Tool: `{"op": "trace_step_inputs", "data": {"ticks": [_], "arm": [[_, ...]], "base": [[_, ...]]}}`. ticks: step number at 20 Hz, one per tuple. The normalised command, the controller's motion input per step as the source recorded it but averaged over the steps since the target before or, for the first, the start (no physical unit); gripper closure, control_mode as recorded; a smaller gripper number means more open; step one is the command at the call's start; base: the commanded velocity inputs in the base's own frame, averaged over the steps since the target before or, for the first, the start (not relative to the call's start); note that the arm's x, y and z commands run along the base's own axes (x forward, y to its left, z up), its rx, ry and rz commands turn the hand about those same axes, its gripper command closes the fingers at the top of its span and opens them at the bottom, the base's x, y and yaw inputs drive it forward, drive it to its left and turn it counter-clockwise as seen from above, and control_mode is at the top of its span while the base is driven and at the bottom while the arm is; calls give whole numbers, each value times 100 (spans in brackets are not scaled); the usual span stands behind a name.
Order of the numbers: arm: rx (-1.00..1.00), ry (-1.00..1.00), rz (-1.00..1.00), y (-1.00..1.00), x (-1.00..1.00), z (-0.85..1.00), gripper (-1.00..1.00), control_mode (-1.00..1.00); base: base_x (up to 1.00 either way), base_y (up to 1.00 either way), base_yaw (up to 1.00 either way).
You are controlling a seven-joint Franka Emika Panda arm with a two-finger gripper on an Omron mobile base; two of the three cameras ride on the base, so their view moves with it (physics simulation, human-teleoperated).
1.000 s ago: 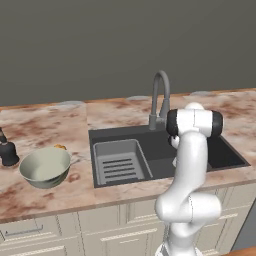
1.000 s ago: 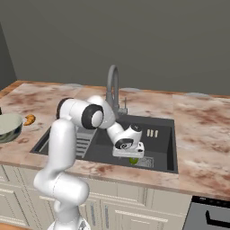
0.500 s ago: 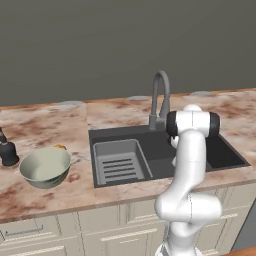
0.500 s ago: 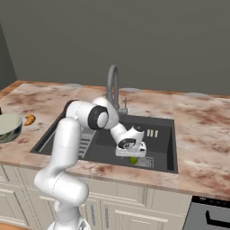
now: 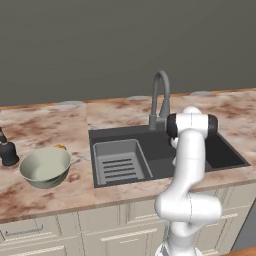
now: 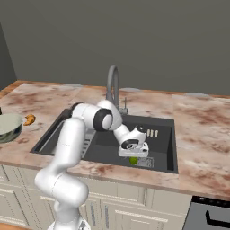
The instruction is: Pick the lime from the sink and place it in the bowl. Then pick the bowl and place it in the microwave. Then close the microwave door and press the start button.
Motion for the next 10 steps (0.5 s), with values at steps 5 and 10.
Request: {"op": "trace_step_inputs", "data": {"ticks": [5, 10], "arm": [[0, 0, 0, 0, 41, -32, -100, -100], [0, 0, 0, -5, 38, -23, -100, -100]], "base": [[0, 0, 0], [0, 0, 0]]}}
